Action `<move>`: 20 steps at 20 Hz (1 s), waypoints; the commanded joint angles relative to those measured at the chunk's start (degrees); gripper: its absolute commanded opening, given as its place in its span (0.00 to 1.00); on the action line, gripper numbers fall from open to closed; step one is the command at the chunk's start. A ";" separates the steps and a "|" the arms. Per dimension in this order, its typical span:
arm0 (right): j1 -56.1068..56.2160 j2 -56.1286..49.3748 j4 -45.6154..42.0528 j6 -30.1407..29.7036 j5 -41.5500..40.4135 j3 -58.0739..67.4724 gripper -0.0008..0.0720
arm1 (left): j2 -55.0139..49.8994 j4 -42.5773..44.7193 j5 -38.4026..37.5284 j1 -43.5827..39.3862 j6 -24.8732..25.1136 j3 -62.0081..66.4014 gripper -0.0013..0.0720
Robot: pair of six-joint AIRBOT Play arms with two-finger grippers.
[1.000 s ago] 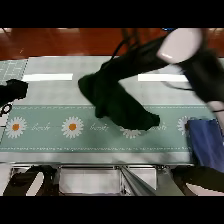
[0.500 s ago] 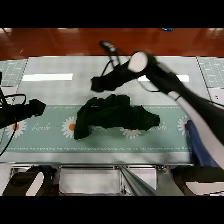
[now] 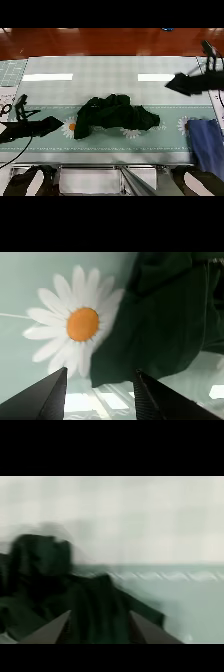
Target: Fold the shirts.
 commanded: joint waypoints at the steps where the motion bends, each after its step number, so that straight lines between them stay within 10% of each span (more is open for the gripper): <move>1: -12.96 11.78 7.10 -6.62 -0.48 -20.04 0.58 | -7.43 -14.43 -0.07 0.79 13.75 -3.19 0.71; 7: -14.14 18.99 13.94 -9.66 -0.22 -36.70 0.58 | -24.46 -27.45 3.72 -5.22 31.54 -0.31 0.70; 12: -8.37 18.99 15.17 -9.05 -0.44 -39.98 0.57 | -37.31 -24.68 3.48 -14.47 30.05 6.97 0.70; 13: -7.17 18.99 15.15 -8.48 -1.38 -39.98 0.57 | -38.97 -21.66 3.06 -15.08 26.84 9.01 0.60; 14: -6.19 18.95 15.02 -7.78 -2.51 -39.98 0.57 | -40.11 -18.43 2.14 -15.17 25.29 10.82 0.16; 15: -5.20 18.93 14.86 -6.93 -3.85 -39.98 0.57 | -40.65 -16.17 1.27 -15.15 25.14 12.48 0.04; 20: 0.24 17.20 14.88 -4.68 -8.70 -39.95 0.57 | -40.63 -14.93 -1.53 -15.13 25.14 17.25 0.04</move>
